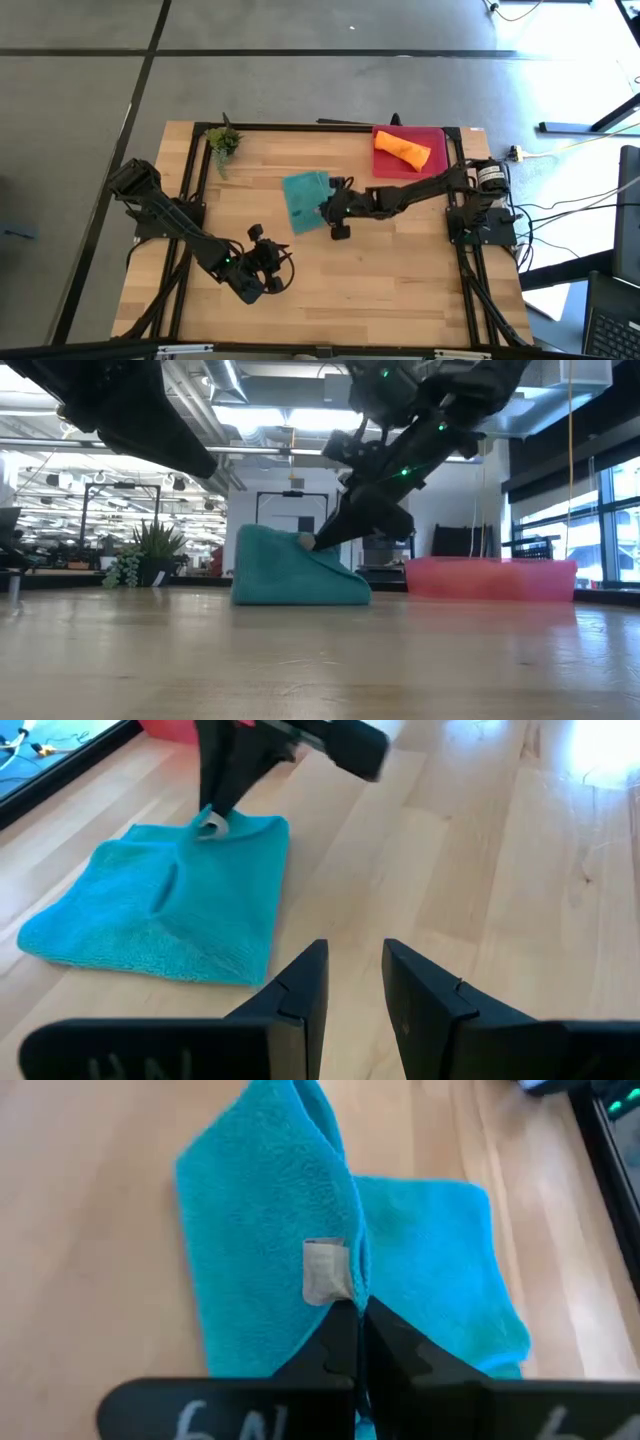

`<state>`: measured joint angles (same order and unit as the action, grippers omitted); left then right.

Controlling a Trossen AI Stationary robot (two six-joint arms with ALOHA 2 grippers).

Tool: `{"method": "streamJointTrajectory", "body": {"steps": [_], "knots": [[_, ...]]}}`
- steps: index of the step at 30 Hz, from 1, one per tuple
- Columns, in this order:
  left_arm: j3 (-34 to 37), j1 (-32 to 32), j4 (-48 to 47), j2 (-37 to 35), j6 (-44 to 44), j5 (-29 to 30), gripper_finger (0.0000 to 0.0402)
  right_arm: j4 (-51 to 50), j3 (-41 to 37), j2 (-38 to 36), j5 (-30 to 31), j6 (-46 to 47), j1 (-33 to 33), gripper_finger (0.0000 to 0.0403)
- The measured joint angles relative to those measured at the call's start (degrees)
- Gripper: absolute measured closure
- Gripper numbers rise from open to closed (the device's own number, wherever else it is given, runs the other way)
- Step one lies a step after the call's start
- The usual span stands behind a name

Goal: Roll microfiber towels into tight, uniform cylinder then place into a basket
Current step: Fold the blue microfiber towel

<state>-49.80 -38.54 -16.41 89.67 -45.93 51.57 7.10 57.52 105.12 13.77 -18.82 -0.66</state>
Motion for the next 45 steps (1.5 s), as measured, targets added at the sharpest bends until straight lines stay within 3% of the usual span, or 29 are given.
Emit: {"method": "streamJointTrajectory", "body": {"steps": [12,28,41,45], "knots": [[0.0,1.3,-1.0,0.0,0.0,0.0,0.0314,2.3,0.0,0.0,-7.4,-2.9,7.7,0.0396],[0.0,5.3,-1.6,0.0,-0.2,-3.9,0.0314,2.8,0.0,0.0,-6.1,-3.4,4.9,0.0395],[0.0,4.6,-2.2,0.0,0.0,-4.2,0.0314,10.1,0.1,1.3,-4.9,-4.2,11.2,0.0394],[0.0,4.6,-2.4,0.0,0.0,-4.3,0.0314,9.6,0.0,1.7,-8.0,-4.1,12.4,0.0394]]}}
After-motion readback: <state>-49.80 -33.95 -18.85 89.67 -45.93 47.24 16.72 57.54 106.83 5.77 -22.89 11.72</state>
